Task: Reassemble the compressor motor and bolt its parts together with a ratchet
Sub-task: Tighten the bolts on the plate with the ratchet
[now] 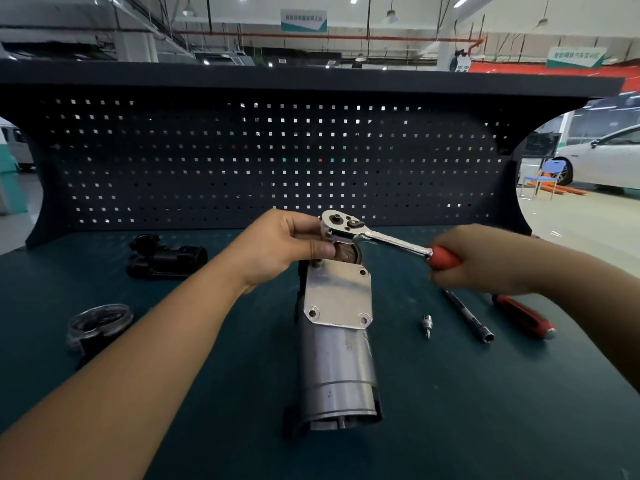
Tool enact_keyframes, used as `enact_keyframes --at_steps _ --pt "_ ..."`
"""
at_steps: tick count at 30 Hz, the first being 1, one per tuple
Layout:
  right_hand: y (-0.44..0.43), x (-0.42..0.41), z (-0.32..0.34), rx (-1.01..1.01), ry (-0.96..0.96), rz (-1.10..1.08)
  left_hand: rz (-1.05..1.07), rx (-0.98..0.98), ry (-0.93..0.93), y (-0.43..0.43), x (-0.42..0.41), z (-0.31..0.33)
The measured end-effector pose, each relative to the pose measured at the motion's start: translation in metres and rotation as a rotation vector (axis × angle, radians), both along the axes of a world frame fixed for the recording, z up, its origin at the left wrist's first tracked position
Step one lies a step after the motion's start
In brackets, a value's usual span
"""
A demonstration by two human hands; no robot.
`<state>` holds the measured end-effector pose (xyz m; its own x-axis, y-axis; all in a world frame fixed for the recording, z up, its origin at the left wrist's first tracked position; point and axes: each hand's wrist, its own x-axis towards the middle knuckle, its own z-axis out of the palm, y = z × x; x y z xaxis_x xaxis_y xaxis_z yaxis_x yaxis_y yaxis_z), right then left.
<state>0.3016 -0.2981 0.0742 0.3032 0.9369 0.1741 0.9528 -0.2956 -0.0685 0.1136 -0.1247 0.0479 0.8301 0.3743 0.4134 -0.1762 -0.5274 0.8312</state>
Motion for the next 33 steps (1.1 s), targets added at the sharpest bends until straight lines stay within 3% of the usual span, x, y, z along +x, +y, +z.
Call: enact_keyframes --at_steps 9,12,18,26,33 --pt "-0.036 -0.068 -0.052 0.141 0.235 -0.091 0.173 -0.012 -0.179 -0.011 0.004 -0.008" --pt "-0.033 -0.055 -0.04 0.124 0.172 -0.053 0.199 0.078 -0.125 -0.01 0.002 -0.005" --pt "-0.005 -0.004 -0.009 0.029 -0.014 0.041 -0.064 0.106 0.17 -0.005 -0.007 0.009" --pt "0.009 0.011 -0.002 0.017 -0.014 0.071 -0.097 0.19 0.156 -0.003 -0.008 0.009" --pt "-0.02 -0.022 -0.033 0.157 0.05 0.013 -0.023 0.201 0.076 -0.003 -0.009 0.003"
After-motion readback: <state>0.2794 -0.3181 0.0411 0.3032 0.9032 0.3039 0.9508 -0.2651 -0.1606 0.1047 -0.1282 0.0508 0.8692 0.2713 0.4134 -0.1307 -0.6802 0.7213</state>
